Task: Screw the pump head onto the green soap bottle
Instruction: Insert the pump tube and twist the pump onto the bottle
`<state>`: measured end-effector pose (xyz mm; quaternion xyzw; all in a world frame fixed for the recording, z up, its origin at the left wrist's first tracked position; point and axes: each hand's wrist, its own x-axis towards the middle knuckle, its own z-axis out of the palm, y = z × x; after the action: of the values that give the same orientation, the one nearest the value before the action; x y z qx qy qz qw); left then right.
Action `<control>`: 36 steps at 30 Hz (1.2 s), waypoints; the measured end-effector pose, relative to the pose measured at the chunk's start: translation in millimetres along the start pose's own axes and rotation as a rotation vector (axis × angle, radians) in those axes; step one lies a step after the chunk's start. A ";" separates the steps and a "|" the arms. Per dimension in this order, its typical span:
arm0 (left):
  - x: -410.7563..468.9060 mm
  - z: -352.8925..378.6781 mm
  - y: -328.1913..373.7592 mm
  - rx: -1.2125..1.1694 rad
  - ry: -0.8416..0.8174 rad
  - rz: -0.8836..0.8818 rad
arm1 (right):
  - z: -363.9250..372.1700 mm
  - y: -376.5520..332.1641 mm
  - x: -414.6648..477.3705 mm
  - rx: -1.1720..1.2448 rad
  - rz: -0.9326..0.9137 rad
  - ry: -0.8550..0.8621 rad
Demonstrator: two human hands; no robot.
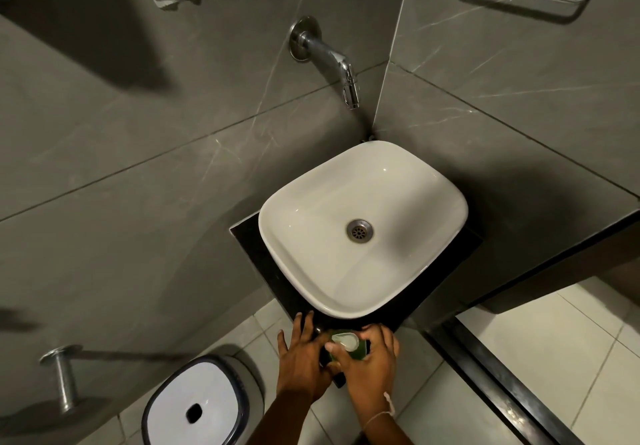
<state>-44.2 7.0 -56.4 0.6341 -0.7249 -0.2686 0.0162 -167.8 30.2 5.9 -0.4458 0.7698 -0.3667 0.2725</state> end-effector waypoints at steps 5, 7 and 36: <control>-0.3 -1.7 -0.1 -0.011 -0.004 0.005 | -3.4 8.9 -1.7 0.014 -0.128 -0.068; -0.2 -2.5 0.5 -0.005 -0.014 0.011 | -7.7 13.8 0.2 0.005 -0.154 -0.084; 1.0 0.1 -0.9 -0.014 -0.006 0.030 | -3.3 6.9 0.8 -0.076 -0.056 -0.012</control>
<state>-43.6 6.1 -57.2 0.6224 -0.7323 -0.2753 0.0225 -173.9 32.8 2.2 -0.4793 0.7687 -0.3420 0.2497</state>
